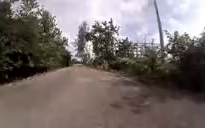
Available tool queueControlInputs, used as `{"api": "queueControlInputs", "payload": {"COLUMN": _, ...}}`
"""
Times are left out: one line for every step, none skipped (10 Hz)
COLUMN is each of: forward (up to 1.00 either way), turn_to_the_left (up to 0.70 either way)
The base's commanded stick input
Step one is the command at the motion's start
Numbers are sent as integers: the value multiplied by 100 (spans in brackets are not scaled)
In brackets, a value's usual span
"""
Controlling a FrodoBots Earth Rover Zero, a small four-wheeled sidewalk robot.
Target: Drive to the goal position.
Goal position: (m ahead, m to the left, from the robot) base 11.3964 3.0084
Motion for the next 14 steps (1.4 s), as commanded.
{"api": "queueControlInputs", "payload": {"forward": 70, "turn_to_the_left": 0}}
{"api": "queueControlInputs", "payload": {"forward": 70, "turn_to_the_left": 0}}
{"api": "queueControlInputs", "payload": {"forward": 70, "turn_to_the_left": 0}}
{"api": "queueControlInputs", "payload": {"forward": 70, "turn_to_the_left": 0}}
{"api": "queueControlInputs", "payload": {"forward": 70, "turn_to_the_left": 1}}
{"api": "queueControlInputs", "payload": {"forward": 70, "turn_to_the_left": 9}}
{"api": "queueControlInputs", "payload": {"forward": 70, "turn_to_the_left": 35}}
{"api": "queueControlInputs", "payload": {"forward": 70, "turn_to_the_left": 35}}
{"api": "queueControlInputs", "payload": {"forward": 70, "turn_to_the_left": 35}}
{"api": "queueControlInputs", "payload": {"forward": 70, "turn_to_the_left": 35}}
{"api": "queueControlInputs", "payload": {"forward": 70, "turn_to_the_left": 35}}
{"api": "queueControlInputs", "payload": {"forward": 70, "turn_to_the_left": 15}}
{"api": "queueControlInputs", "payload": {"forward": 70, "turn_to_the_left": 0}}
{"api": "queueControlInputs", "payload": {"forward": 70, "turn_to_the_left": 0}}
